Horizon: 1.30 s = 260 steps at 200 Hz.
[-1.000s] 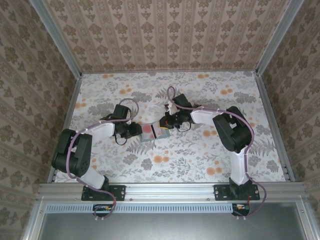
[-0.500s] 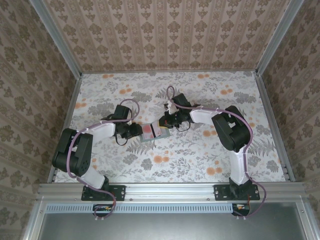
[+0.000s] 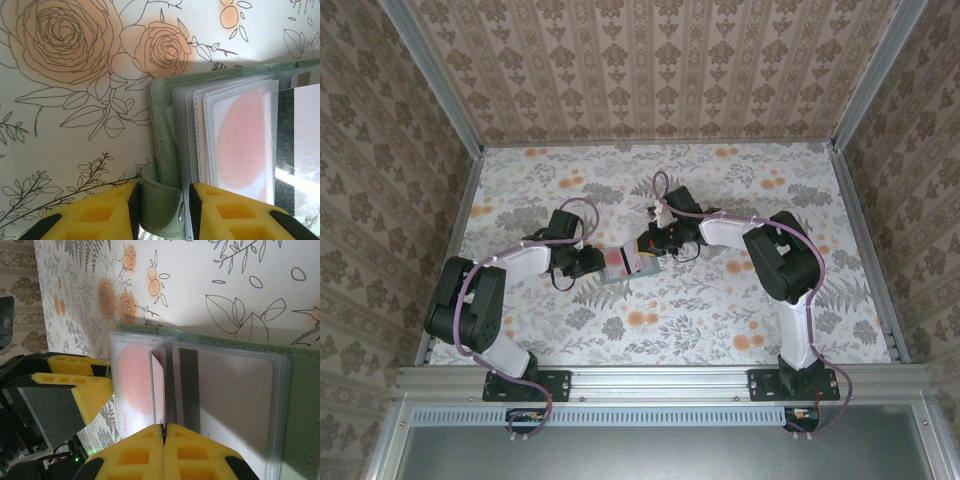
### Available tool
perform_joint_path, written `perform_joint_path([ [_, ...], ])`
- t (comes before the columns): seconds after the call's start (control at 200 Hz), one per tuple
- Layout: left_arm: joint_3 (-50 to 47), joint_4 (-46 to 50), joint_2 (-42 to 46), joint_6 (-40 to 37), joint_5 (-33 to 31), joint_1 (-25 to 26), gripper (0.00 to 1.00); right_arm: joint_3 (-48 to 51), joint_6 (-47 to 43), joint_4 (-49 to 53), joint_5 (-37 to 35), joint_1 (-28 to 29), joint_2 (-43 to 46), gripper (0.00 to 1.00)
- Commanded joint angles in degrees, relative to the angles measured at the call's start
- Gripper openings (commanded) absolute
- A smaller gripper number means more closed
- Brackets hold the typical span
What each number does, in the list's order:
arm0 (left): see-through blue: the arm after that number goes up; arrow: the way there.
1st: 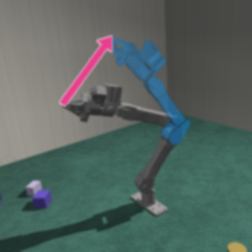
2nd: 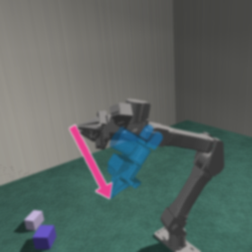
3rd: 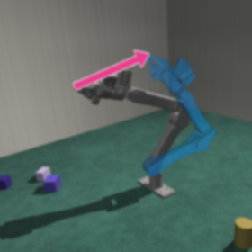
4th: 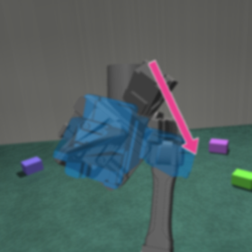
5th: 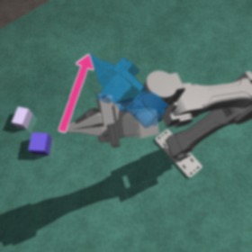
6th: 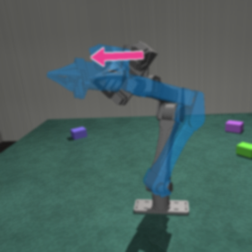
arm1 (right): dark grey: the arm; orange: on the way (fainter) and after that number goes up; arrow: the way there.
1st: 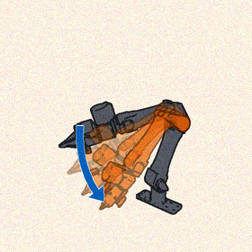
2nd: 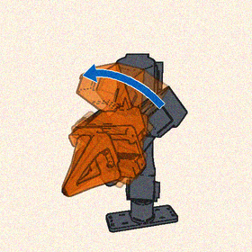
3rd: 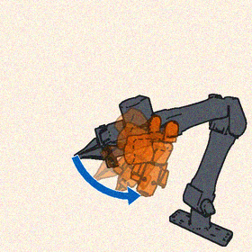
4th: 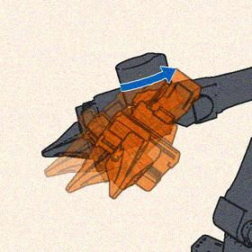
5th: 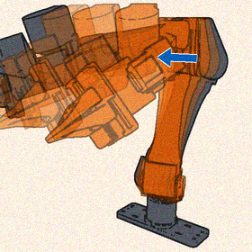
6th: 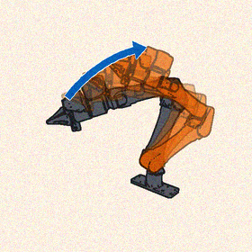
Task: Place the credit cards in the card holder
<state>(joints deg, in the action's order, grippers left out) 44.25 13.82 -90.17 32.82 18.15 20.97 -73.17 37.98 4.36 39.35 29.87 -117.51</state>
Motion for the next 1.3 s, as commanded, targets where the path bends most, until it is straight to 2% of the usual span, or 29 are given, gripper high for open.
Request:
perform_joint_path([
  [0.0, -0.5, -0.2, -0.9, 0.8, 0.2, 0.6, 0.33, -1.0, 0.9, -0.7, -1.2, 0.1, -2.2, 0.03],
  [0.7, -1.1, -1.9, -1.3, 0.8, 1.2, 0.6, 0.25, -0.8, 1.2, 0.3, -4.5, 1.6, -2.0, 0.03],
  [1.295, -0.7, -2.7, -1.9, 1.2, 1.8, 1.1, 0.23, -1.1, 4.4, -1.7, -12.8, 6.3, -1.9, 0.03],
])
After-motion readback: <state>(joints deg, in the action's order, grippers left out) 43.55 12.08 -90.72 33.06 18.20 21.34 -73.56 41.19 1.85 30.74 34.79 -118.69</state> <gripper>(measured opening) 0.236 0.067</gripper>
